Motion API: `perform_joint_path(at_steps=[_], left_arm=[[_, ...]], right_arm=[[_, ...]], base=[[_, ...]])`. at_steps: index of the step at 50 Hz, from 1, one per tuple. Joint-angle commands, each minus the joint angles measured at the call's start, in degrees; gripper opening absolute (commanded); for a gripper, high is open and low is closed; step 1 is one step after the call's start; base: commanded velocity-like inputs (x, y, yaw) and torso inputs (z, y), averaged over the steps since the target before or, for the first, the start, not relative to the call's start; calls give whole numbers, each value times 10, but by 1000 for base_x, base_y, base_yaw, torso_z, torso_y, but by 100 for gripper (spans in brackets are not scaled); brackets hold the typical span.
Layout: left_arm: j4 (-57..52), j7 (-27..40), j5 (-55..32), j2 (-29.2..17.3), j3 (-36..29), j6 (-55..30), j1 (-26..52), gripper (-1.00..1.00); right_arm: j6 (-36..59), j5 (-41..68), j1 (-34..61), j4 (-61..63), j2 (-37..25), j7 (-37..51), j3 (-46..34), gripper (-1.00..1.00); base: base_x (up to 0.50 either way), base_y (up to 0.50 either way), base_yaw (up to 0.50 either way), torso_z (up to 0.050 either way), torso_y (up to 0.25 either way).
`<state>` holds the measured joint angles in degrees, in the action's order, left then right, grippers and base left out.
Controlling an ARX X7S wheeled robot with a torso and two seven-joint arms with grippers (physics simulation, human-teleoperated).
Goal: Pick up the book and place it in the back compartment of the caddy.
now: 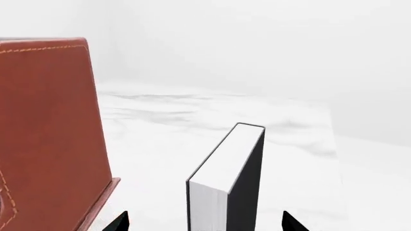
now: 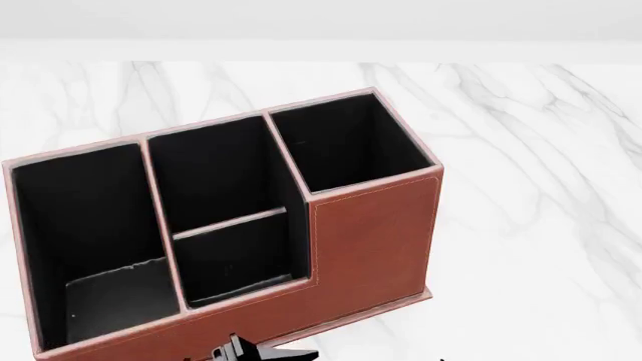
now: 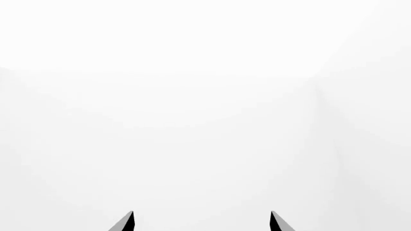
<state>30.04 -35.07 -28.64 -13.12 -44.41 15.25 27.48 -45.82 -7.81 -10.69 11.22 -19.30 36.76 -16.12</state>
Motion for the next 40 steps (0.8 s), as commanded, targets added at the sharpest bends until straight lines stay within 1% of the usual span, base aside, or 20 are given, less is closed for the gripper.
perform_joint_path(at_steps=[1, 10, 25, 35, 40], left_arm=[[15, -3, 3, 10, -8, -10, 10, 100], [18, 3, 14, 15, -17, -14, 13, 100], [54, 3, 22, 32, -24, -16, 31, 100], [40, 12, 30, 36, -35, -33, 40, 100], [59, 8, 34, 45, -38, -30, 45, 100]], right_arm=[[1, -1, -1, 2, -2, 3, 0, 100], [2, 0, 0, 2, -3, 4, -3, 100], [2, 1, 1, 1, -6, 6, -5, 100], [1, 3, -1, 6, -9, 10, -4, 100], [1, 2, 0, 5, -9, 10, -6, 100]], base=[[0, 0, 0, 0, 0], [0, 0, 0, 0, 0], [0, 0, 0, 0, 0], [0, 0, 0, 0, 0], [0, 0, 0, 0, 0]])
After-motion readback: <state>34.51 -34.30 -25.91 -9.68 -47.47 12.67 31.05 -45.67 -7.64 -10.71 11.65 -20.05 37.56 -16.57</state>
